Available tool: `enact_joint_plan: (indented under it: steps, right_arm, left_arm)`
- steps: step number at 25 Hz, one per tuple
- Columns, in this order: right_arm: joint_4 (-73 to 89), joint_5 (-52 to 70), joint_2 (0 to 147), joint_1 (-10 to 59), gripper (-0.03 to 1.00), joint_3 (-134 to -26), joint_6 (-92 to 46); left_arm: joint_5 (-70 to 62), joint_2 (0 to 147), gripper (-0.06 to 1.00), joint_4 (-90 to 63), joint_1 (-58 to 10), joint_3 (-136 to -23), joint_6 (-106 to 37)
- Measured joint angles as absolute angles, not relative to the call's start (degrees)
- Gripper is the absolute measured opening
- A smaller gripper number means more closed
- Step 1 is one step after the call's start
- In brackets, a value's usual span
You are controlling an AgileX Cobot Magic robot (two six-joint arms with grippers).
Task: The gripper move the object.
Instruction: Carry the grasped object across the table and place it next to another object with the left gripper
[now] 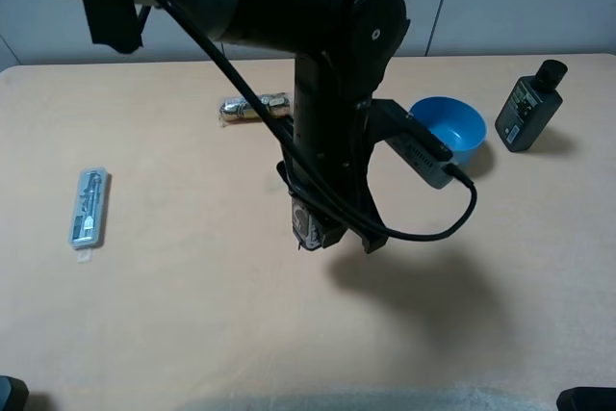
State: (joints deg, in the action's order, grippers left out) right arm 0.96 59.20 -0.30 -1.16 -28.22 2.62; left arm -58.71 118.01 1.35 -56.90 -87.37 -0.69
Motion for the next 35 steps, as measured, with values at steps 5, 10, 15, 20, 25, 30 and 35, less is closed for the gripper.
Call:
enact_joint_plan:
  steps: [5, 10, 15, 20, 25, 30, 35]
  right_arm:
    - [1.0, 59.2, -0.3, -1.2, 0.69, -28.2, 2.6]
    - [1.0, 59.2, -0.3, -1.2, 0.69, -28.2, 2.6]
    - [1.0, 59.2, -0.3, -1.2, 0.69, -28.2, 2.6]
    - [1.0, 59.2, -0.3, -1.2, 0.69, -28.2, 2.6]
    - [1.0, 59.2, -0.3, -1.2, 0.69, -28.2, 2.6]
    - [1.0, 59.2, -0.3, -1.2, 0.69, -28.2, 2.6]
    - [1.0, 59.2, -0.3, -1.2, 0.69, -28.2, 2.6]
  left_arm:
    - [-61.4, 118.0, 0.48, 1.4, -56.9, -91.9, 0.0]
    - [-64.5, 118.0, 0.48, 1.4, -56.4, -93.5, 1.2]
    - [-65.2, 116.2, 0.48, 1.4, -55.3, -93.5, 1.6]
    - [-65.3, 112.9, 0.48, 2.8, -53.7, -93.5, 2.0]
    - [-65.1, 110.9, 0.48, 3.8, -52.2, -91.9, 2.2]
    - [-61.3, 106.2, 0.48, 3.9, -50.5, -85.0, 4.4]
    - [-58.3, 101.1, 0.48, 3.9, -47.4, -76.9, 5.5]
